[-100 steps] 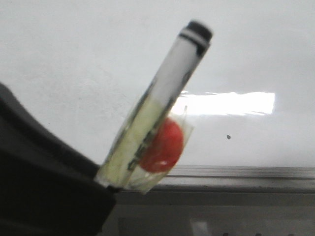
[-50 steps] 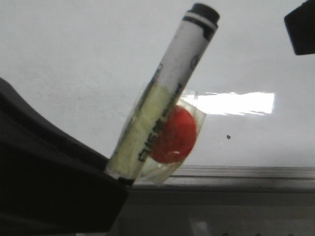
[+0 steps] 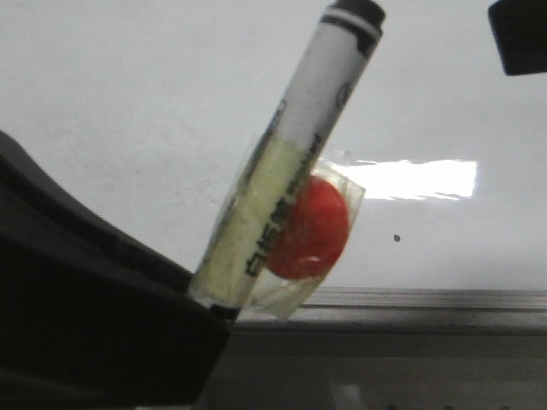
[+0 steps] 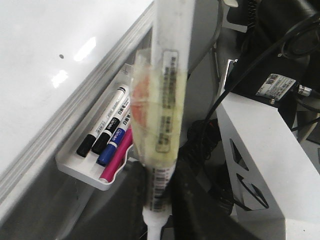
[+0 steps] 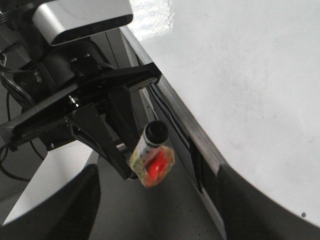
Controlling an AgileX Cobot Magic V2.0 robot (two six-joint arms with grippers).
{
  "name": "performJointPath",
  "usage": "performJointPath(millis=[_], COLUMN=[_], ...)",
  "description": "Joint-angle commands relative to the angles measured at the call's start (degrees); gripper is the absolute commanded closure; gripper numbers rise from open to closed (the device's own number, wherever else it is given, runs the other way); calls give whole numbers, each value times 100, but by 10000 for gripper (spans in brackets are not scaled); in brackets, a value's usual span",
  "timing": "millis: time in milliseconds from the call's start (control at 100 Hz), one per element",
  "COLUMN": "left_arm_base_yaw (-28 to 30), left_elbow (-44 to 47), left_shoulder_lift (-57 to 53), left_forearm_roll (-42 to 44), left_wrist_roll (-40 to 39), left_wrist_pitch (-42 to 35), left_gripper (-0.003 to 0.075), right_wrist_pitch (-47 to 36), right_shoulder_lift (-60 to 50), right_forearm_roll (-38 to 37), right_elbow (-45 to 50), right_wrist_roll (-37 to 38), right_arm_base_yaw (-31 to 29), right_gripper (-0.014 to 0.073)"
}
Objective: Write number 6 on whiteboard
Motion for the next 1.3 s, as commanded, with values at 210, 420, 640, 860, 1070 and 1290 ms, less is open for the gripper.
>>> performJointPath(millis=[210, 420, 640, 860, 1070, 1290], left_arm_base_yaw=[6, 6, 6, 6, 6, 6], left_elbow=[-157, -157, -157, -157, -157, -157], left_shoulder_lift=[-82, -82, -82, -82, -82, -82], left_forearm_roll=[-240, -266, -266, -266, -266, -877], left_wrist_roll=[26, 26, 26, 26, 42, 604], left_wrist_pitch=[136, 273, 546, 638, 641, 641], left_gripper=[728, 728, 728, 728, 728, 728], right_wrist_pitch=[310, 458, 626, 675, 936, 988], right_shoulder_lift=[635, 1200, 1538, 1656, 1680, 1802], right_forearm_roll=[1383, 1483, 2400, 2424, 2424, 2372], right_elbow=[-198, -198, -198, -198, -198, -198], right_wrist_roll=[-915, -986, -1735, -1735, -1735, -1735], right_arm_base_yaw=[230, 548, 738, 738, 746, 746], right_gripper=[145, 145, 145, 145, 145, 145])
